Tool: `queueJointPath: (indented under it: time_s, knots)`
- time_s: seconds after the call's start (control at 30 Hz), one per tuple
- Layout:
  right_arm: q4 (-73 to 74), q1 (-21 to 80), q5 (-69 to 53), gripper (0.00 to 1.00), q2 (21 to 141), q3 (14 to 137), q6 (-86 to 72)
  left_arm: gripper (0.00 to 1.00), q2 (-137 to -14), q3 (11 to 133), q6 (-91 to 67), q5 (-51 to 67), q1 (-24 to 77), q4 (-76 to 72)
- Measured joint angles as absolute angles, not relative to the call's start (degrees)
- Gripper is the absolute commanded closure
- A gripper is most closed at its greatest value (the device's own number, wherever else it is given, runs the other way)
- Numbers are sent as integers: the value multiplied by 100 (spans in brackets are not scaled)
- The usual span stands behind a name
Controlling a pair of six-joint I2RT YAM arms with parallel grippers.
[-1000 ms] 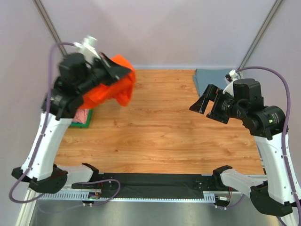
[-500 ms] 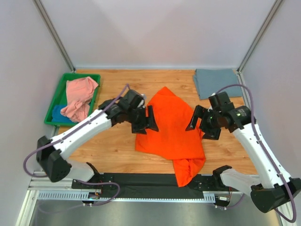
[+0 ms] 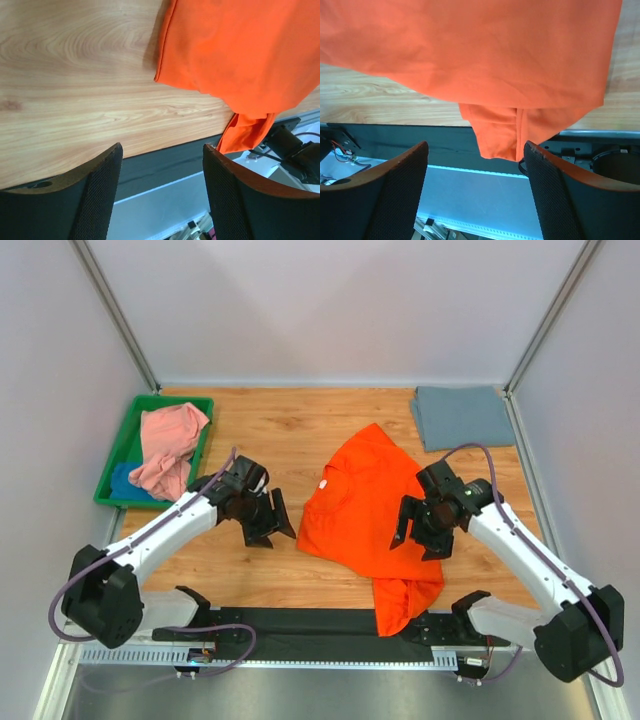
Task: Fold and stack the t-shirts
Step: Move the tshirt to the center of the board
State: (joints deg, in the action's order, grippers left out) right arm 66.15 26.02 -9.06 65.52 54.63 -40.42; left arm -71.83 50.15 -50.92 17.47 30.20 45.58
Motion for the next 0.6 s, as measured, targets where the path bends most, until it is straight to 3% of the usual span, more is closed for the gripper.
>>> queueJointPath:
  time_s: [0.5,0.6]
  knots:
    - [6958,3461,-891,32,5107,3844,-5142,31,-9502,5151,-4783,2110,3345,3076]
    - [6923,3548,-832,32,5094,3509,-5360,37,-9629,5341,-4733,2091,3367,2950]
